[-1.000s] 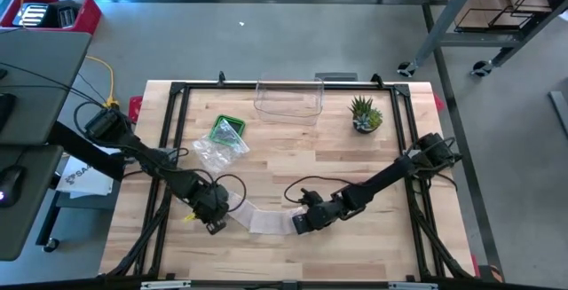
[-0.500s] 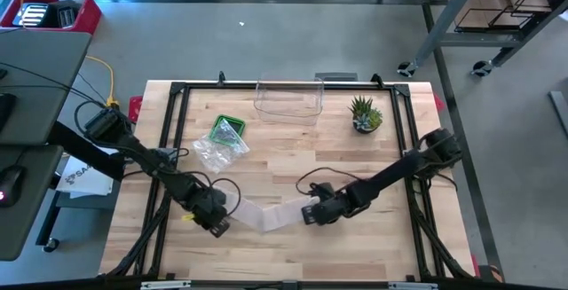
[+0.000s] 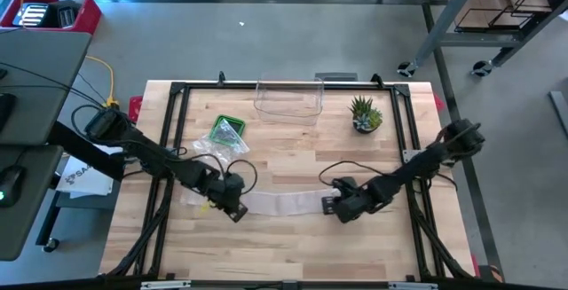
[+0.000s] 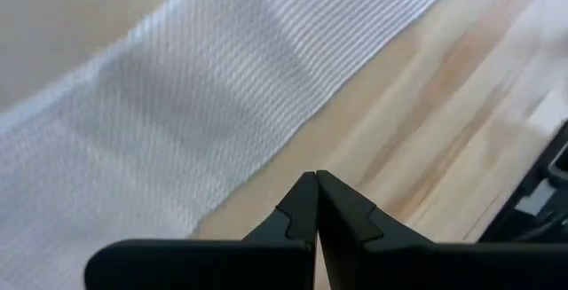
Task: Roll bandage
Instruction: Roll the bandage
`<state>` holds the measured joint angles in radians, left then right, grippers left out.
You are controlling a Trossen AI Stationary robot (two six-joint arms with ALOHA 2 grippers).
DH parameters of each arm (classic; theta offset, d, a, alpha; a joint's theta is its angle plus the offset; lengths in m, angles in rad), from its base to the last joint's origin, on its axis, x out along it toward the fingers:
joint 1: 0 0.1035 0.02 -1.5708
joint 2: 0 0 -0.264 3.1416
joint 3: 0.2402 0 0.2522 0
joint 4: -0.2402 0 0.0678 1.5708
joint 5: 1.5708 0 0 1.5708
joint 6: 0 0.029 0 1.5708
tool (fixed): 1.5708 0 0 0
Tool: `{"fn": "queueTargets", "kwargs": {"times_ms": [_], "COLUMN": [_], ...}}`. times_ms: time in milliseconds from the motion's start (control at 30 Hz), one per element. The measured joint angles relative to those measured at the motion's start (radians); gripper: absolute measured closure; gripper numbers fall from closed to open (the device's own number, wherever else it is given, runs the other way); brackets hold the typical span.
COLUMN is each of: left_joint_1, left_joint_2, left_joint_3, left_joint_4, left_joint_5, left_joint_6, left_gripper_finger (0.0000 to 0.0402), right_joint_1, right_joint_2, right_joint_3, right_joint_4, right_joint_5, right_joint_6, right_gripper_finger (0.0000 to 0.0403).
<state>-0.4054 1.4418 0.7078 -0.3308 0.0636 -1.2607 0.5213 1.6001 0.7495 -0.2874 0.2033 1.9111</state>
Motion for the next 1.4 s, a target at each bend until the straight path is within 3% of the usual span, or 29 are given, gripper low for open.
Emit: {"fn": "queueTargets", "kwargs": {"times_ms": [200, 567, 933, 1133, 1400], "left_joint_1": [0.081, 0.107, 0.111, 0.111, 0.155], "left_joint_2": [0.000, 0.000, 0.000, 0.000, 0.000], "left_joint_3": [0.028, 0.035, 0.035, 0.035, 0.035], "left_joint_4": [0.001, -0.005, 0.002, 0.053, 0.129], "left_joint_5": [-0.032, -0.033, -0.053, -0.057, -0.118], "left_joint_6": [0.104, 0.139, 0.139, 0.143, 0.176], "left_gripper_finger": [0.0401, 0.0401, 0.0401, 0.0401, 0.0401], "right_joint_1": [0.019, 0.018, 0.017, 0.017, 0.017], "right_joint_2": [-0.145, -0.304, -0.310, -0.310, -0.310], "right_joint_3": [-0.066, -0.025, -0.025, -0.025, -0.024], "right_joint_4": [-0.007, -0.140, -0.152, -0.099, -0.081], "right_joint_5": [0.041, 0.166, 0.174, 0.208, 0.139], "right_joint_6": [0.006, -0.032, -0.035, -0.138, -0.243], "right_gripper_finger": [0.0403, 0.0403, 0.0403, 0.0403, 0.0403]}}
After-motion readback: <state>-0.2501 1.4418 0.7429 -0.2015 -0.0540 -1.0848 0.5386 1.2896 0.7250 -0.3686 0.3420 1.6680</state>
